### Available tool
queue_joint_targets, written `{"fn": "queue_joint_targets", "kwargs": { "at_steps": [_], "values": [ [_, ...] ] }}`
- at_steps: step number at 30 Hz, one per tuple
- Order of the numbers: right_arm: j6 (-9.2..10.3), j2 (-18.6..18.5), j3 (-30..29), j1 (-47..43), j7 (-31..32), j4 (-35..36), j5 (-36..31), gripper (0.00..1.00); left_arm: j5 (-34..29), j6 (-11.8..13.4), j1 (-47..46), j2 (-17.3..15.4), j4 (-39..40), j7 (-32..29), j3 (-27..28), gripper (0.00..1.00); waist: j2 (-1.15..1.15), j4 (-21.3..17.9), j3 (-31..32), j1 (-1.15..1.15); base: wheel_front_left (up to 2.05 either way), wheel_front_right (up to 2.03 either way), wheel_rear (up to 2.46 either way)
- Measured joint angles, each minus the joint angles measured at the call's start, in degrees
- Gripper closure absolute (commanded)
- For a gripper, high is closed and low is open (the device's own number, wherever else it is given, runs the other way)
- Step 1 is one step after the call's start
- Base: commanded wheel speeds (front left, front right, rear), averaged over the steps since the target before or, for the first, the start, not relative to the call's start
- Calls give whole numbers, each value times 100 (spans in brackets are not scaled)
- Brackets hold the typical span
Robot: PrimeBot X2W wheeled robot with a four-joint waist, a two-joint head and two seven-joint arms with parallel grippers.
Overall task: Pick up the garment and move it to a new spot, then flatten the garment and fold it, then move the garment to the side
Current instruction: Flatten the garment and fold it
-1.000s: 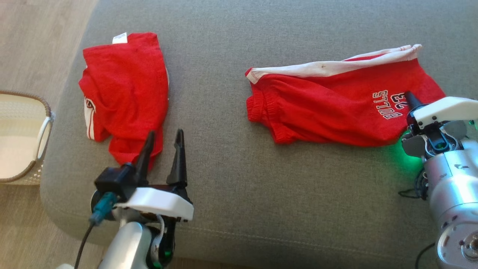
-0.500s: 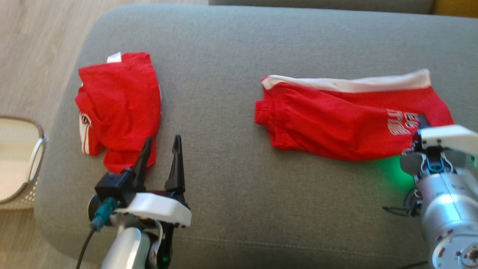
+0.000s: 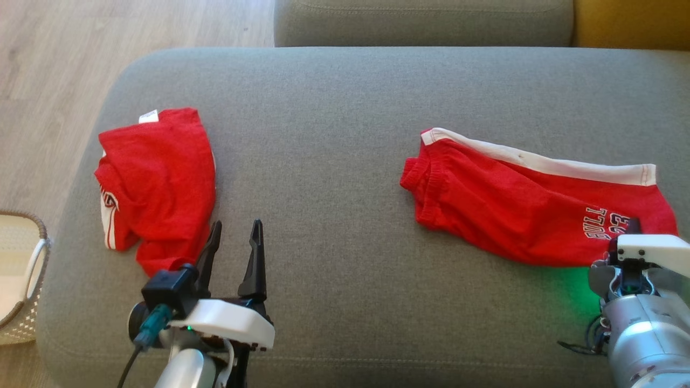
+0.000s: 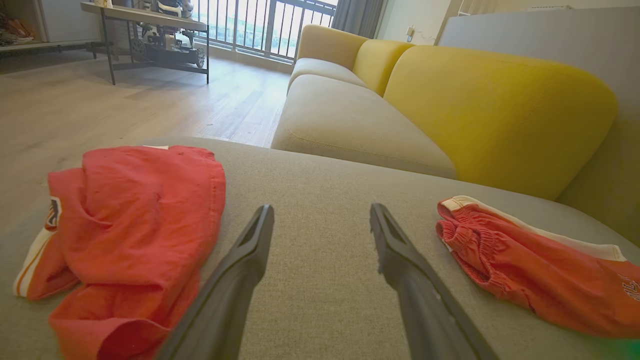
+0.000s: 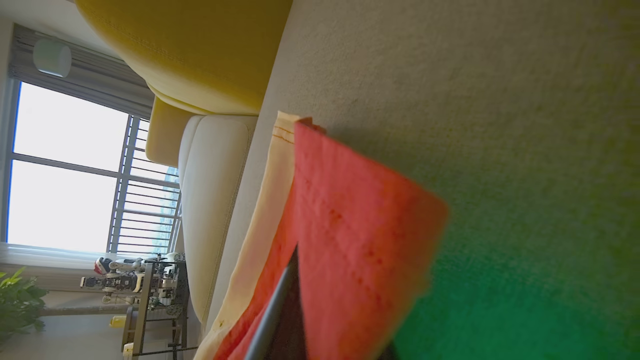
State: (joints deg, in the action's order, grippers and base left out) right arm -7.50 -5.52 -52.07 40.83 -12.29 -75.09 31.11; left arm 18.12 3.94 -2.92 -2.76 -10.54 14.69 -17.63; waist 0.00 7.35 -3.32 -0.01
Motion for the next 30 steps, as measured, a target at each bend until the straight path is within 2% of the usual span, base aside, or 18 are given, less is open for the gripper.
{"fn": "queue_joint_targets", "kwargs": {
  "at_steps": [6,13,19,20,26,30],
  "values": [
    [0,86,165,50,-44,62,-147,100,-34,-24,3,0,-36,0,-15,0,0,-1,60,0,0,0,0],
    [0,201,950,166,-12,576,-159,100,-34,-25,4,0,-46,0,15,0,0,74,113,0,0,0,0],
    [0,202,2438,203,223,821,990,100,-33,-43,11,-1,-74,0,19,0,0,237,118,0,0,0,0],
    [0,202,2438,203,223,821,990,100,-33,-43,11,-1,-74,0,19,0,0,237,118,0,0,0,0],
    [0,200,4277,-275,321,1860,2496,100,-33,-43,22,0,-88,0,40,0,0,382,123,1,0,0,0],
    [0,205,5196,-936,181,2288,3009,100,-33,-43,42,0,-94,0,49,0,0,446,121,1,0,0,0]
  ]
}}
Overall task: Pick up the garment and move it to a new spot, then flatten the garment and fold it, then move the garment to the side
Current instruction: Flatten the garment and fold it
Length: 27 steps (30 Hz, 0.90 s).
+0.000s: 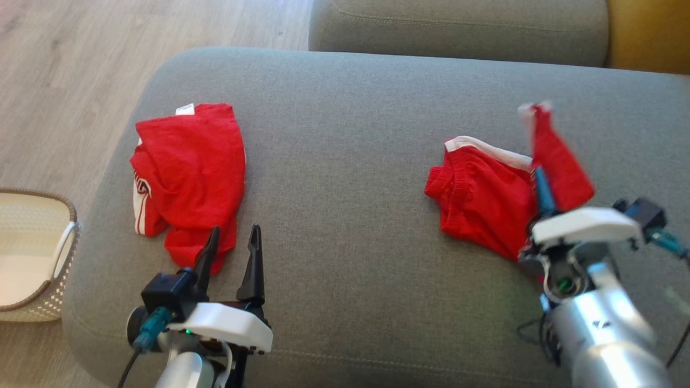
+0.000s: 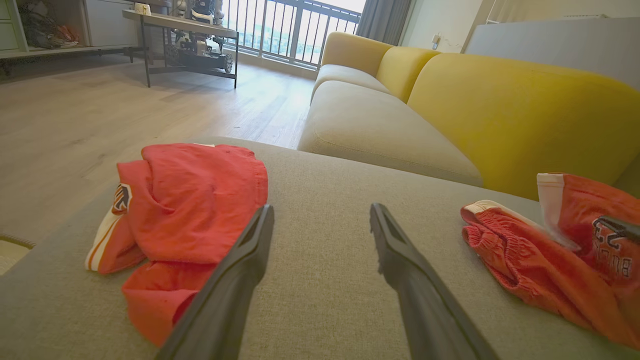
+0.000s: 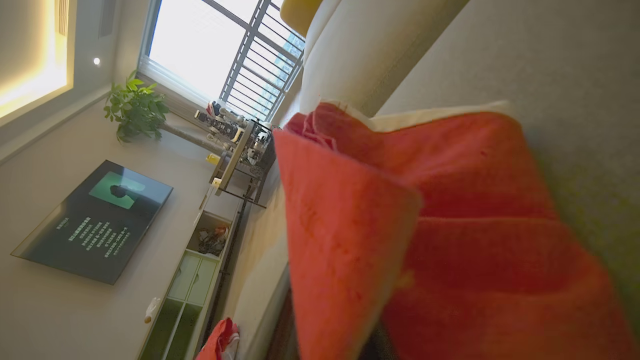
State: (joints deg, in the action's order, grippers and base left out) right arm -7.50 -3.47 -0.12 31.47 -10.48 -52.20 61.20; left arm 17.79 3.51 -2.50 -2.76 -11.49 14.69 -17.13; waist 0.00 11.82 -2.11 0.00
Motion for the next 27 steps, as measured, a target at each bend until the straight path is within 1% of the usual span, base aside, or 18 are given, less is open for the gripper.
{"fn": "queue_joint_targets", "kwargs": {
  "at_steps": [3,11,15,22,23,24,27],
  "values": [
    [0,-1,366,-188,-131,44,157,100,1,1,1,-1,0,0,8,0,0,27,-21,0,0,0,0],
    [0,-5,940,-81,-326,25,586,100,2,3,-2,-1,-7,0,-33,0,0,98,-98,0,0,0,0],
    [0,-4,1302,20,-368,-64,592,100,21,10,-2,-1,-22,0,-37,0,0,127,-135,0,0,0,0],
    [0,-7,1693,34,-375,-360,597,100,77,54,-2,-1,-63,0,-77,0,0,181,-176,0,0,0,0],
    [0,-5,1719,43,-375,-394,597,7,77,54,-2,-1,-75,0,-79,0,0,186,-181,0,0,0,0],
    [0,-7,1734,61,-375,-427,597,0,77,54,-2,-1,-85,0,-82,0,0,192,-184,0,0,0,0],
    [0,-9,1742,95,-376,-476,599,0,78,58,-3,-1,-90,0,-89,0,0,206,-196,0,0,0,0]
  ]
}}
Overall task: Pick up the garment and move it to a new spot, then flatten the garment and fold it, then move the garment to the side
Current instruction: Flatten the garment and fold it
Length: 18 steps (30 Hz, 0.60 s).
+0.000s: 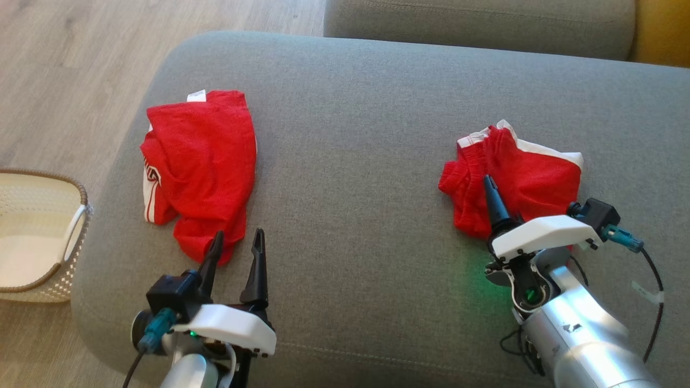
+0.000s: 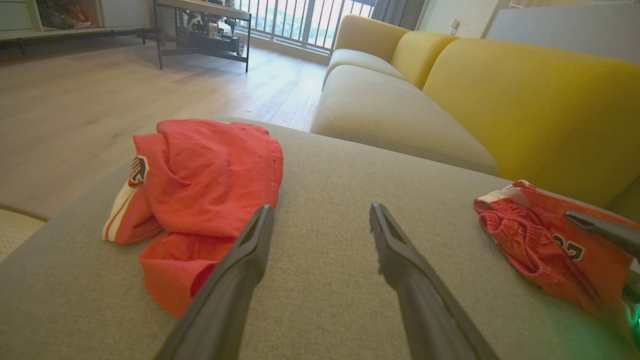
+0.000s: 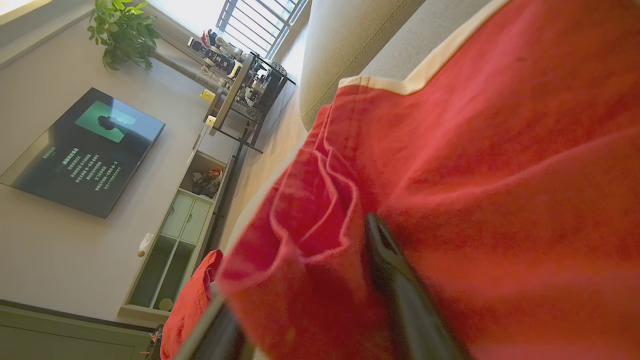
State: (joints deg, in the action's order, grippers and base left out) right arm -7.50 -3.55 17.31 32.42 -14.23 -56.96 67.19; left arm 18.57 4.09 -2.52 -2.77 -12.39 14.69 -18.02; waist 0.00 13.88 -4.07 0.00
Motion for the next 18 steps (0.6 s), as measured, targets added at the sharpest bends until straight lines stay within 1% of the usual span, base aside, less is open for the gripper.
{"fn": "queue_joint_targets", "kwargs": {
  "at_steps": [4,7,10,14,18],
  "values": [
    [0,-4,53,-1,-13,89,-92,0,24,1,-1,0,-10,0,-12,0,0,17,-19,0,0,0,0],
    [0,-2,218,-1,-18,254,-164,0,24,1,-2,0,-26,0,-18,0,0,25,-29,0,0,0,0],
    [0,-4,457,-19,-23,276,-149,0,24,1,-3,0,-27,0,-26,0,0,33,-41,0,0,0,0],
    [0,-3,860,-25,231,47,-26,0,24,2,-7,0,-36,0,-42,0,0,40,-56,0,0,0,0],
    [0,-4,1120,-19,402,-285,80,0,24,2,-11,0,-52,0,-51,0,0,34,-56,0,0,0,0]
  ]
}}
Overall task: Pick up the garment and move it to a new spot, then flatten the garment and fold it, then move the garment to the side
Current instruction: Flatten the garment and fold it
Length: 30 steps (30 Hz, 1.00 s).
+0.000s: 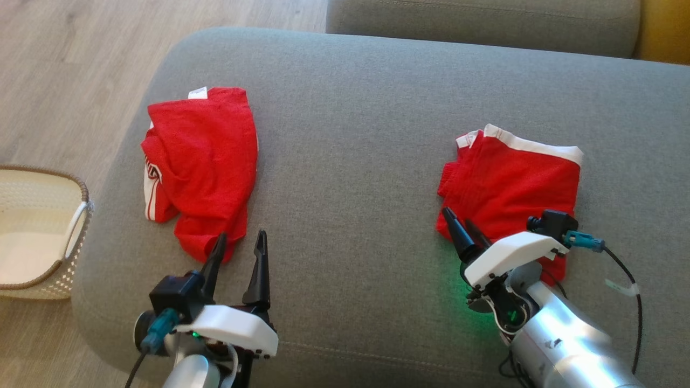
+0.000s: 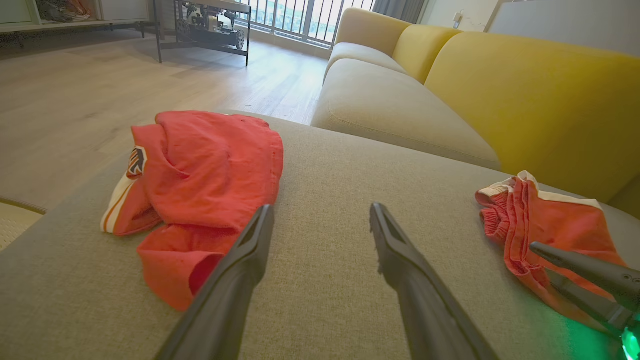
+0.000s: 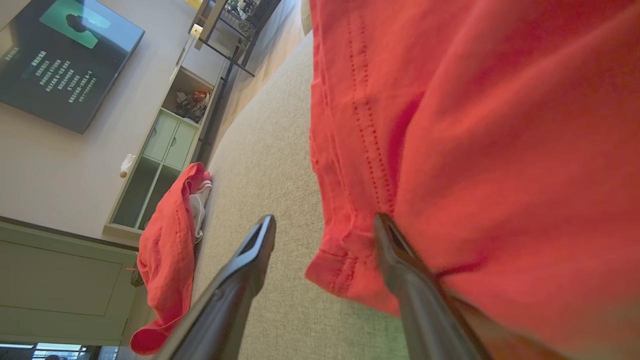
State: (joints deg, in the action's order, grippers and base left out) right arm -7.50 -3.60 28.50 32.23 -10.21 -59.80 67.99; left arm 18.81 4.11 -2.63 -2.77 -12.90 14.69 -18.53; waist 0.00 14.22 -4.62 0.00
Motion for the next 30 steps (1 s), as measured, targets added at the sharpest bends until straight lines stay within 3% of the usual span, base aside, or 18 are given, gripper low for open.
{"fn": "queue_joint_targets", "kwargs": {
  "at_steps": [9,14,18,23,27,30],
  "values": [
    [0,1,300,101,-143,120,368,0,-1,23,1,0,-41,0,34,0,0,-232,131,0,0,0,0],
    [0,-162,159,122,-357,565,87,0,-2,18,15,0,-26,0,94,0,0,-544,327,0,0,0,0],
    [0,-570,67,116,-400,856,-547,0,-2,16,47,0,53,0,121,0,0,-740,424,0,0,0,0],
    [0,-1156,-1092,-115,-419,1918,-2323,0,-1,20,142,0,176,0,162,0,0,-1069,554,0,0,0,0],
    [0,-1060,-2049,-993,-425,3021,-3821,0,-1,24,142,-1,252,0,197,0,0,-1295,614,0,0,0,0],
    [0,-721,-2608,-1745,-425,3623,-4587,0,-1,24,142,-1,268,0,200,0,0,-1418,639,0,0,0,0]
  ]
}}
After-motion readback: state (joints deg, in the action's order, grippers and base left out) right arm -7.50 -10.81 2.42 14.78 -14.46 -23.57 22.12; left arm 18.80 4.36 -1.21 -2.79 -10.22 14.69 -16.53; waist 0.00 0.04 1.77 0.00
